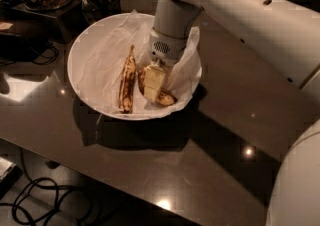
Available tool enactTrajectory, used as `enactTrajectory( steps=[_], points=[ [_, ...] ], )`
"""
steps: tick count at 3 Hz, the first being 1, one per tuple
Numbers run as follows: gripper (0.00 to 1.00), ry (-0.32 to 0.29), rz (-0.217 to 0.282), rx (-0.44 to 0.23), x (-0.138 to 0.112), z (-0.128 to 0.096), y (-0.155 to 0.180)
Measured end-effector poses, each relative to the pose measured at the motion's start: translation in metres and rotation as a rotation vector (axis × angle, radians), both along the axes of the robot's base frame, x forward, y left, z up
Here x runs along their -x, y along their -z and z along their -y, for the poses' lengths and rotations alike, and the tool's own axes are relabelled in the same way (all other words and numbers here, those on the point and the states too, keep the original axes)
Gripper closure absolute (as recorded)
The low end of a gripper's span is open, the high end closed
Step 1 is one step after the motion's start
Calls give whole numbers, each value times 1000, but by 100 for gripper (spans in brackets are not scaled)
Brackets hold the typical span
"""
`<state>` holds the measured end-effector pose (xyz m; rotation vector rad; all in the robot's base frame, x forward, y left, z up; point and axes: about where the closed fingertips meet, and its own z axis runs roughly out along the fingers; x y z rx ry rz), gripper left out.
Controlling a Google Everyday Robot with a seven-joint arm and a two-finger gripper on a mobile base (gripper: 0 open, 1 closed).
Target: Pick banana from white bowl
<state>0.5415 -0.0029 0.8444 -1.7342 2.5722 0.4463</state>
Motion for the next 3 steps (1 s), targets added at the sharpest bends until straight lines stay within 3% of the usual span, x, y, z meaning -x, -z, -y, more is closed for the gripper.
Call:
enactTrajectory(
  steps=[1, 2, 3],
  points=[
    [90, -4, 2, 16, -1, 1, 3],
    [100, -4, 2, 16, -1, 1, 3],
    [100, -5, 22, -29, 0, 4, -4]
  ],
)
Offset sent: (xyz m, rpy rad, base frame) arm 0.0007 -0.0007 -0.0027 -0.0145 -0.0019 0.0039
